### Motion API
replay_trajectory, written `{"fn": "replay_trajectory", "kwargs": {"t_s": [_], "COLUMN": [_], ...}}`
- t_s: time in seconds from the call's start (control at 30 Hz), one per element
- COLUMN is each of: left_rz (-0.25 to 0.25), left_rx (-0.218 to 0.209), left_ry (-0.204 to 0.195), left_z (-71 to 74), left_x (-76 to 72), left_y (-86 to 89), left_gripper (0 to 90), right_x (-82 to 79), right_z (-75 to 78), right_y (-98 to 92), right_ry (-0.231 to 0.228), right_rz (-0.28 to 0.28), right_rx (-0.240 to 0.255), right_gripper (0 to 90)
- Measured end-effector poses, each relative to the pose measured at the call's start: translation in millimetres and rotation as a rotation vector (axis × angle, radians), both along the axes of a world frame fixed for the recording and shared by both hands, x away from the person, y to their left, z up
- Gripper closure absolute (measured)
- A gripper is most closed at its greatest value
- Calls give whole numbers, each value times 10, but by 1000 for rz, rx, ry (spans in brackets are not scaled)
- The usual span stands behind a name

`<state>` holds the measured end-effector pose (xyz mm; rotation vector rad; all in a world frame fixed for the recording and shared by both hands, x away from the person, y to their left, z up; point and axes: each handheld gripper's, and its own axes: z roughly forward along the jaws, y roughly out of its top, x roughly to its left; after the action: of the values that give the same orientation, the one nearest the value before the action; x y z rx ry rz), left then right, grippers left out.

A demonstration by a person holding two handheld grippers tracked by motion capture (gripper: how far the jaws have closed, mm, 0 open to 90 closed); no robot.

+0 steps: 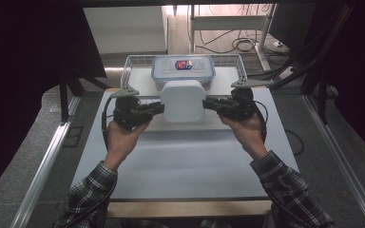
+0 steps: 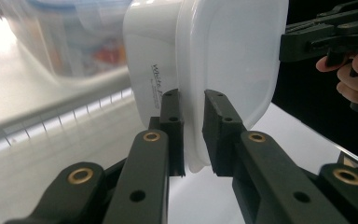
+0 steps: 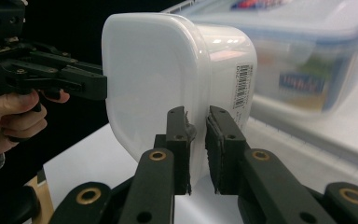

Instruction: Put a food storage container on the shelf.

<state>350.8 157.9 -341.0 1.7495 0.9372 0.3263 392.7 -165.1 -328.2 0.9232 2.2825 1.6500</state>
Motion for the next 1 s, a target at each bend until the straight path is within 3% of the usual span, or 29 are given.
{"fn": "replay_trajectory", "kwargs": {"t_s": [0.07,0.1,0.23,0.3,0.47,0.73,0.8,1.0], "left_rz": [2,4,11,16,25,24,21,16], "left_rx": [-2,-1,-2,5,-5,-11,-30,-26], "left_ry": [-5,-15,-30,-43,-45,-41,-31,-17], "left_z": [54,139,294,437,603,755,771,802], "left_x": [12,28,62,102,211,453,514,657], "left_y": [9,23,41,60,87,73,71,28], "left_gripper": [790,790,788,788,788,786,784,777], "right_x": [12,33,65,118,224,398,447,561], "right_z": [42,145,282,424,596,764,783,804], "right_y": [5,22,44,62,99,120,116,91], "right_ry": [-5,-19,-27,-37,-44,-60,-52,-35], "right_rz": [0,1,0,2,-4,-43,-53,-79], "right_rx": [3,8,15,24,30,35,37,40], "right_gripper": [794,794,794,794,792,788,786,778]}}
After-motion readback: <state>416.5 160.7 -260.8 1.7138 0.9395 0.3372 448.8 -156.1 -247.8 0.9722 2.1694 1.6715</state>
